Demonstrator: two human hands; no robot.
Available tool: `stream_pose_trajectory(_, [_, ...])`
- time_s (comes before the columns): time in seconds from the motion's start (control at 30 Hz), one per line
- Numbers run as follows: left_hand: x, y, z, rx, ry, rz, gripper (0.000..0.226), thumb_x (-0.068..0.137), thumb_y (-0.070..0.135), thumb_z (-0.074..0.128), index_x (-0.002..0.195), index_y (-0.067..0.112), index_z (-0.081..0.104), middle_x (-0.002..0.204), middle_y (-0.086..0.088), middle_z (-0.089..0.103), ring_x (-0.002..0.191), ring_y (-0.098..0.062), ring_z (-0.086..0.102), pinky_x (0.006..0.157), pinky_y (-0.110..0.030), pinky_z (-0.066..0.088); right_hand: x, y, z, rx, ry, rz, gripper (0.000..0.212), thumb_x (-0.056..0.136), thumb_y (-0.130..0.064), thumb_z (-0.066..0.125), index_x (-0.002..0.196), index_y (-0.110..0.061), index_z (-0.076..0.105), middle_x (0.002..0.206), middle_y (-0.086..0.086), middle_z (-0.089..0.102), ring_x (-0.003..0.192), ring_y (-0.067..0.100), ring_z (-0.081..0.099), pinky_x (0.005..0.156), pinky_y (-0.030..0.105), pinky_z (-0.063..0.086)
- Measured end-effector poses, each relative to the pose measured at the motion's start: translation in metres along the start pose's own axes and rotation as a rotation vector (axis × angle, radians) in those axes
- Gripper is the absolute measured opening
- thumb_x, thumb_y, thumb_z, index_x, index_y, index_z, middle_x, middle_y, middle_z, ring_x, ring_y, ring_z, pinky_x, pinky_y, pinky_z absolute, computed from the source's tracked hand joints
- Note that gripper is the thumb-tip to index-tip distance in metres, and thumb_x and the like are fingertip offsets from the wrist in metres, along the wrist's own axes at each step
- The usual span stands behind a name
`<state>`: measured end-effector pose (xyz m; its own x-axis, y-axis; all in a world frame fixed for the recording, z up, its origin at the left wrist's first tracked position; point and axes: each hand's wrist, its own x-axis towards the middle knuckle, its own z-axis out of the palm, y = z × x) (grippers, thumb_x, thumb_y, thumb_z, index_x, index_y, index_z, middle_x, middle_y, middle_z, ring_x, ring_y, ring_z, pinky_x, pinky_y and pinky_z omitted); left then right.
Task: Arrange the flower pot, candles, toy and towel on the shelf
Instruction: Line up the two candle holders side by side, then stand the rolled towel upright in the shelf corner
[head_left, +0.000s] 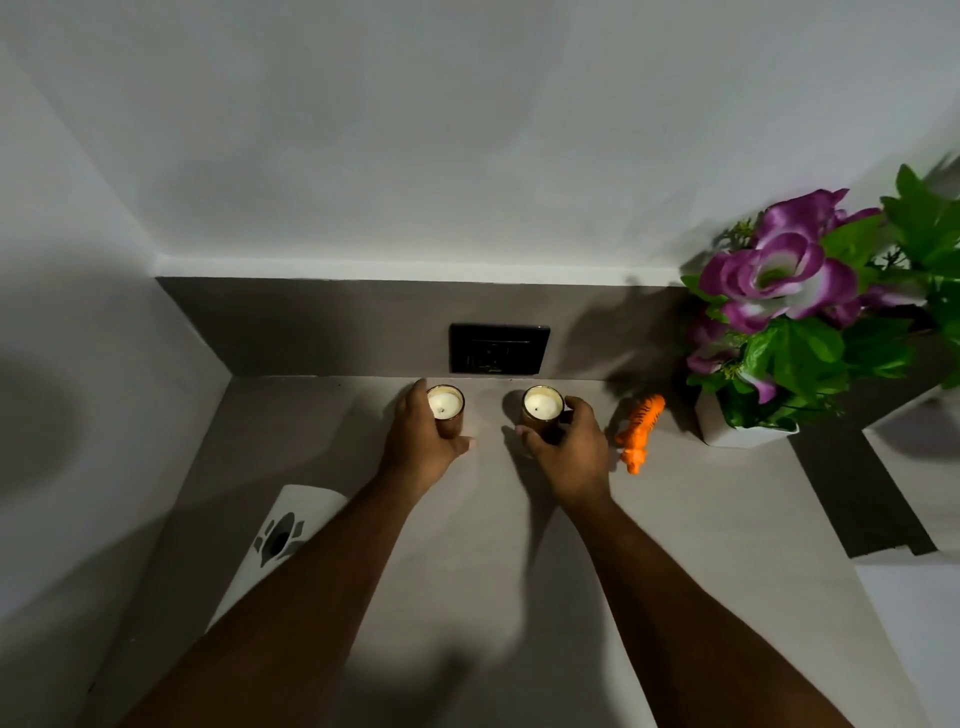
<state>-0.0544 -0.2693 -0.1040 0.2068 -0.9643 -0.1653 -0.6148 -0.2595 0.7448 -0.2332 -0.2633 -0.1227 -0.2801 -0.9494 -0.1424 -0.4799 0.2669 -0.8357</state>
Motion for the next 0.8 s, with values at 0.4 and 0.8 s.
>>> stream_pose_trajectory(0.4, [-0.092,-0.074,-0.132,0.176,-0.249,-0.285,0.099,0.065,0.045,0.084,0.143,0.010,0.034,0.149,-0.015,0.040,0.132,-0.032,0.042,0.106,-0.042,0.037,-0.119,0.042,-0.004,-0.769,-0.234,-0.319,0.091,0.085,-0.077,0.026,0.152,-0.016,0.025,0.163,0.012,0.015,0.151,0.031,0.006,0.120,0.052,0.001])
stream_pose_trajectory(0.8, [-0.103,-0.089,-0.137,0.141,-0.082,-0.385,0.069,0.057,0.047,0.086,0.109,0.015,0.053,0.098,-0.003,0.057,0.083,-0.025,0.059,0.073,-0.033,0.049,-0.116,0.045,0.002,-0.886,-0.297,-0.339,0.098,0.081,-0.082,0.011,0.155,-0.019,0.000,0.164,0.010,-0.009,0.150,0.031,-0.013,0.118,0.055,-0.010])
